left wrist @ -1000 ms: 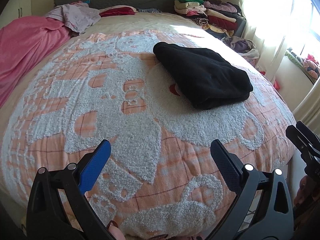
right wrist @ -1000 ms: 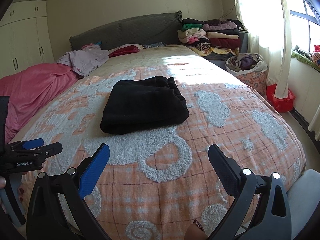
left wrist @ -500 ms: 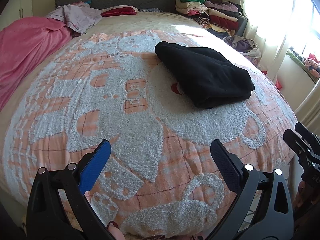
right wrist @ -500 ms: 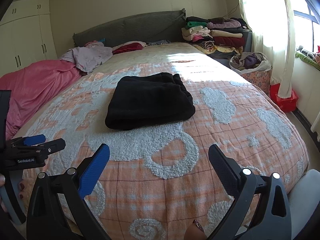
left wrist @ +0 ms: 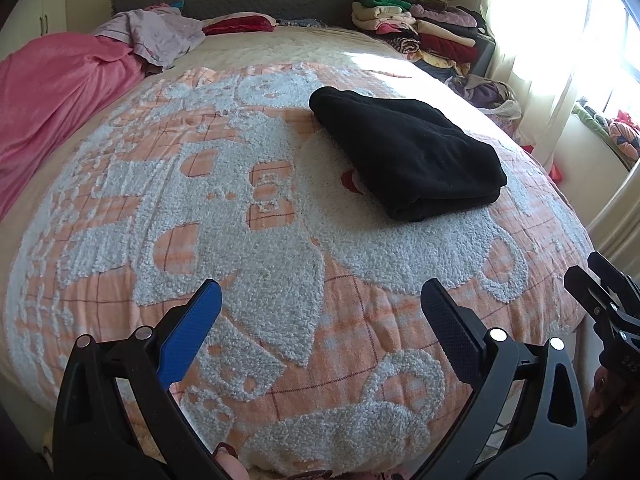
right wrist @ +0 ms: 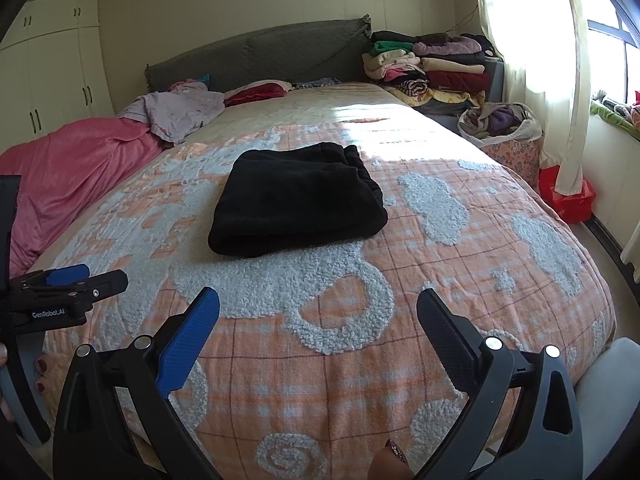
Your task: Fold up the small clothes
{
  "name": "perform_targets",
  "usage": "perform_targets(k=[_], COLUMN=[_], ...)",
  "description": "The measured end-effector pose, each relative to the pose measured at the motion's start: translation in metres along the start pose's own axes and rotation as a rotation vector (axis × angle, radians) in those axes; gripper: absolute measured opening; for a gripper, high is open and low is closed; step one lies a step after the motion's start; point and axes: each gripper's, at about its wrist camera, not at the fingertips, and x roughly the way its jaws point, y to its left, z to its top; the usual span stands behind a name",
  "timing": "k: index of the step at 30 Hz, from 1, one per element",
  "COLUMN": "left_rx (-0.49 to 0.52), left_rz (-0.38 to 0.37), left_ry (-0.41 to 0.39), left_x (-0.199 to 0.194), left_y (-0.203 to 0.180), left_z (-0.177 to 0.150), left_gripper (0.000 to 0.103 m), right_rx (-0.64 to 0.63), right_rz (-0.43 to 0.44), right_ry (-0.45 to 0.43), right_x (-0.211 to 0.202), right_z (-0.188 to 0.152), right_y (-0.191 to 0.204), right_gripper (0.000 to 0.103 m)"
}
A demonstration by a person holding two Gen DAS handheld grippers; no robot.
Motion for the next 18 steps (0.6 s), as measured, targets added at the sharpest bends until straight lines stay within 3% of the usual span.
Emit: perform_targets(k=[18], left_rx=[-0.002], left_rz=[0.01], left_ry=[0.008], left_x=[0.0028], left_y=[-0.0013], left_z=[-0.001], left_gripper=[0.093], right_rx=[-0.007], right_rz=[-0.004], right_ry=[0.001], right_x=[-0.001], right_z=[0.0013], right_y=[0.0003], right_gripper=[0.098])
